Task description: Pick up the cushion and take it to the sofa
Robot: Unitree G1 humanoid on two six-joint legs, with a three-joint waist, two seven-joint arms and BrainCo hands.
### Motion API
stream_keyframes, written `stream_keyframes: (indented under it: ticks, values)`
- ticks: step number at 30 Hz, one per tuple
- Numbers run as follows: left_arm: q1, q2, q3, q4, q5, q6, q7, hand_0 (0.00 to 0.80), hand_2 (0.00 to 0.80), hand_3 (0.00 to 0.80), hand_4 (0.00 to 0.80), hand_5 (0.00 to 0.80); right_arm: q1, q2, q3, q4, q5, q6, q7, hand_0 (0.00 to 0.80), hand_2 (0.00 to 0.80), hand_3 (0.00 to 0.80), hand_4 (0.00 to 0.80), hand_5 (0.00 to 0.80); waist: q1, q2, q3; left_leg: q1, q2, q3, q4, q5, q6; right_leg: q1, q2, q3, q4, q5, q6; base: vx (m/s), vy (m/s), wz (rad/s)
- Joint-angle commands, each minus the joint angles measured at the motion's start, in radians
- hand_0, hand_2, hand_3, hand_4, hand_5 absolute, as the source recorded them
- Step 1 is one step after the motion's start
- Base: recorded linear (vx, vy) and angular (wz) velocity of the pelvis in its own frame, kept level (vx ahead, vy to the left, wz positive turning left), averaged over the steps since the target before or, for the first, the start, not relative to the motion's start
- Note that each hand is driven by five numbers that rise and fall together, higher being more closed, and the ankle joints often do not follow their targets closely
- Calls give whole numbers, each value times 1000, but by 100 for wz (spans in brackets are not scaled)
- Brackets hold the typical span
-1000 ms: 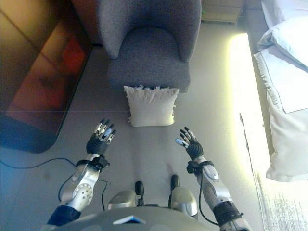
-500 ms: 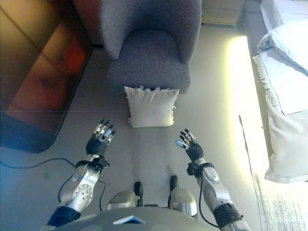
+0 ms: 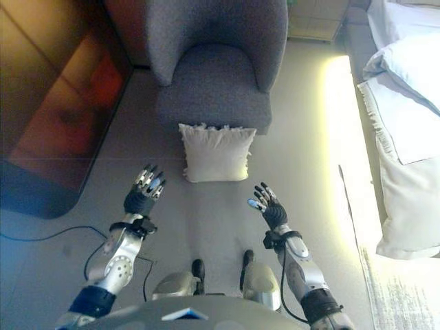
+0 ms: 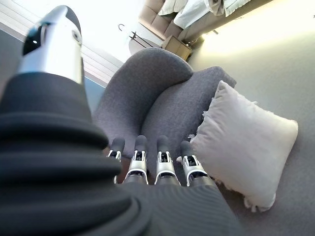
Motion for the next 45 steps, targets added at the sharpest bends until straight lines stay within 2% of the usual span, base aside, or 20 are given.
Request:
stream_keyframes:
  ticks: [1, 3, 7, 10, 14, 16, 19, 21, 23, 24, 25, 27, 30, 31, 35, 37, 39, 40, 43, 45]
  values:
    - [22, 52, 39, -85, -17, 1, -32, 0, 0, 0, 0, 0, 18, 31, -6, -54, 13, -56, -12, 0, 0, 0, 0, 0, -26, -16, 2, -34, -57, -21, 39, 7, 48, -37, -28, 100, 224, 155, 36, 194, -13, 56]
    - [24, 61, 44, -103, -24, 18, -45, 0, 0, 0, 0, 0, 39, 20, -15, -57, 22, -63, -2, 0, 0, 0, 0, 0, -49, -35, 6, -15, -80, -41, 67, -26, 49, -56, -15, 122, 104, 171, 40, 276, -76, 72]
    - [21, 70, 10, -120, -21, 5, -30, 0, 0, 0, 0, 0, 48, 5, -23, -53, 44, -83, -1, 0, 0, 0, 0, 0, -105, -102, 11, 31, -154, -99, 96, -116, 45, -53, -34, 171, -379, 208, 92, 360, -140, 66]
    - [17, 77, -15, -124, -19, 4, -37, 0, 0, 0, 0, 0, 26, -9, -21, -58, 74, -71, -18, 0, 0, 0, 0, 0, -127, -109, 20, 72, -172, -131, 98, -153, 49, -91, -17, 155, -592, 280, 120, 435, -79, 60]
    - [48, 69, -11, -123, -17, 12, -61, 0, 0, 0, 0, 0, 16, 0, -43, -15, 82, -53, 0, 0, 0, 0, 0, 0, -127, -114, 35, 142, -163, -137, 123, -217, 51, -152, -18, 82, -579, 337, 117, 537, -101, 27]
    - [65, 62, -4, -114, -20, -8, -59, 0, 0, 0, 0, 0, 21, 6, -48, 0, 65, -44, 32, 0, 0, 0, 0, 0, -132, -119, 25, 135, -166, -112, 148, -225, 64, -132, -16, 64, -545, 293, 107, 460, -79, -14]
    - [95, 41, 20, -126, -30, 4, -39, 0, 0, 0, 0, 0, 46, 2, -37, -20, 12, -6, 41, 0, 0, 0, 0, 0, -145, -93, -3, 205, -105, -46, 189, -114, 11, -95, -2, 11, -480, 254, 83, 533, -78, -10]
    - [115, 31, 35, -143, -36, 12, -30, 0, 0, 0, 0, 0, 61, -13, -30, -57, -3, 18, 51, 0, 0, 0, 0, 0, -161, -66, -36, 257, -44, -8, 218, 19, -40, -79, 26, -8, -410, 212, 48, 474, -101, -36]
    - [108, 33, 35, -160, -29, 5, -18, 0, 0, 0, 0, 0, 65, -21, -24, -77, 6, 19, 69, 0, 0, 0, 0, 0, -178, -60, -64, 224, 29, 69, 373, 170, -104, -20, 55, -11, -402, 152, -9, 465, -195, -8]
    - [94, 28, 31, -152, -29, 0, -12, 0, 0, 0, 0, 0, 58, -23, -21, -58, -5, 4, 66, 0, 0, 0, 0, 0, -175, -69, -70, 169, 56, 102, 499, 210, -120, 23, 59, -21, -411, 122, -39, 467, -262, 7]
    - [70, 16, 17, -148, -40, 1, 4, 0, 0, 0, 0, 0, 39, -31, -10, -26, -22, -23, 56, 0, 0, 0, 0, 0, -166, -78, -68, 76, 91, 125, 650, 219, -129, 81, 68, -26, -422, 89, -73, 397, -215, -3]
    - [41, 1, 0, -148, -42, 7, 17, 0, 0, 0, 0, 0, 5, -42, -1, -7, -17, -50, 49, 0, 0, 0, 0, 0, -146, -93, -56, -55, 116, 124, 724, 201, -109, 136, 68, -22, -433, 62, -94, 296, -70, -12]
    - [33, 7, -7, -140, -52, -10, 16, 0, 0, 0, 0, 0, -11, -52, 2, -14, 17, -57, 64, 0, 0, 0, 0, 0, -117, -109, -35, -163, 97, 93, 548, 175, -61, 169, 75, 38, -437, 45, -83, 246, 115, -36]
    - [29, 13, -3, -142, -61, -7, 23, 0, 0, 0, 0, 0, -6, -51, 0, -28, 10, -48, 47, 0, 0, 0, 0, 0, -108, -96, -24, -167, 103, 89, 374, 190, -60, 178, 92, 56, -427, 22, -74, 238, 201, -63]
    - [42, 15, 16, -135, -84, -19, -9, 0, 0, 0, 0, 0, 58, -57, -27, -62, 8, -44, 62, 0, 0, 0, 0, 0, -83, -70, -11, -201, 109, 27, 20, 276, -100, 225, 121, 117, -427, -19, -47, 277, 196, -30]
    - [61, 10, 16, -141, -86, -32, -11, 0, 0, 0, 0, 0, 85, -61, -33, -70, -2, -44, 89, 0, 0, 0, 0, 0, -62, -69, -9, -205, 130, -42, -113, 301, -116, 268, 116, 152, -440, -38, -33, 297, 90, -15]
    - [78, 4, 19, -140, -82, -41, -18, 0, 0, 0, 0, 0, 86, -62, -35, -55, -6, -48, 105, 0, 0, 0, 0, 0, -44, -71, -7, -196, 144, -89, -168, 302, -126, 305, 109, 167, -445, -64, -25, 303, 68, -48]
    - [86, -2, 22, -136, -75, -42, -19, 0, 0, 0, 0, 0, 83, -61, -37, -53, -4, -43, 108, 0, 0, 0, 0, 0, -40, -69, -9, -187, 157, -89, -178, 301, -130, 322, 106, 167, -443, -81, -22, 303, 89, -71]
    - [88, -1, 23, -124, -75, -39, -28, 0, 0, 0, 0, 0, 86, -58, -45, -63, 6, -38, 102, 0, 0, 0, 0, 0, -46, -60, -14, -175, 168, -52, -141, 289, -133, 342, 92, 153, -427, -114, -19, 225, 128, -39]
    - [79, 7, 24, -125, -80, -28, -36, 0, 0, 0, 0, 0, 95, -53, -49, -74, 7, -41, 95, 0, 0, 0, 0, 0, -56, -56, -18, -184, 153, -15, -84, 260, -124, 339, 78, 134, -410, -125, -17, 200, 204, -15]
